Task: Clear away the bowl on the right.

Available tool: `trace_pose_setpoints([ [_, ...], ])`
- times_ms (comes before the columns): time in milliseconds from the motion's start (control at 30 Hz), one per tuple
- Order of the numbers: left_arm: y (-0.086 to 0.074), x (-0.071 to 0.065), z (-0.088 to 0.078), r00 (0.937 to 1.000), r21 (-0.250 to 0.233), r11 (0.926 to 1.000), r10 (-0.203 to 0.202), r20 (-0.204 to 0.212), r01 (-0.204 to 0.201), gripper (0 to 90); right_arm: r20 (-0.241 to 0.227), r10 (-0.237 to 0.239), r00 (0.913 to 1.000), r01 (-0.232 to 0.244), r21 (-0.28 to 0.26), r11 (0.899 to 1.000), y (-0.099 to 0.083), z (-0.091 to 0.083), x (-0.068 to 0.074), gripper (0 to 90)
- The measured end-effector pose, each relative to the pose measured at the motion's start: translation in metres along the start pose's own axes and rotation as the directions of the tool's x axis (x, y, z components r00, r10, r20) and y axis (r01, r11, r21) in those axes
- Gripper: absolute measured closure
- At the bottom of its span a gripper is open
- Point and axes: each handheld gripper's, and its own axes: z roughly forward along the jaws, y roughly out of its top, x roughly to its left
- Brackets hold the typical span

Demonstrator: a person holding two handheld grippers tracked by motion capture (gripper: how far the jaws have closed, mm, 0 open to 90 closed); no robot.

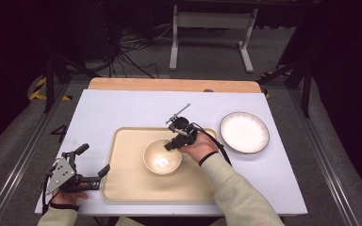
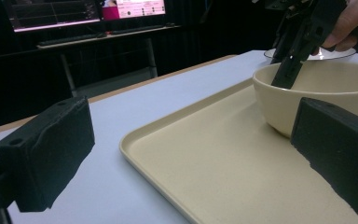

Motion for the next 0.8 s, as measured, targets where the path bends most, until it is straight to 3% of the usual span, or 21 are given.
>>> trace_pose_setpoints([
  [233,0.000,0.000,0.000,1.0000,0.001,1.0000,-0.005,0.003,0.005,0.2,0.023,0.012,0.9997,-0.011,-0.031,0.999,0.000,-0.006,0.002,60.0],
  [667,0.000,0.001,0.001,0.9999,-0.003,0.9999,-0.011,0.003,0.011,0.2,0.091,-0.039,0.9951,0.049,-0.108,0.993,0.001,-0.032,0.016,44.3],
  [800,0.000,0.001,0.001,0.9999,-0.001,0.9999,-0.012,0.004,0.012,0.2,0.102,-0.057,0.9931,0.072,-0.155,0.985,-0.001,-0.044,0.022,41.0],
])
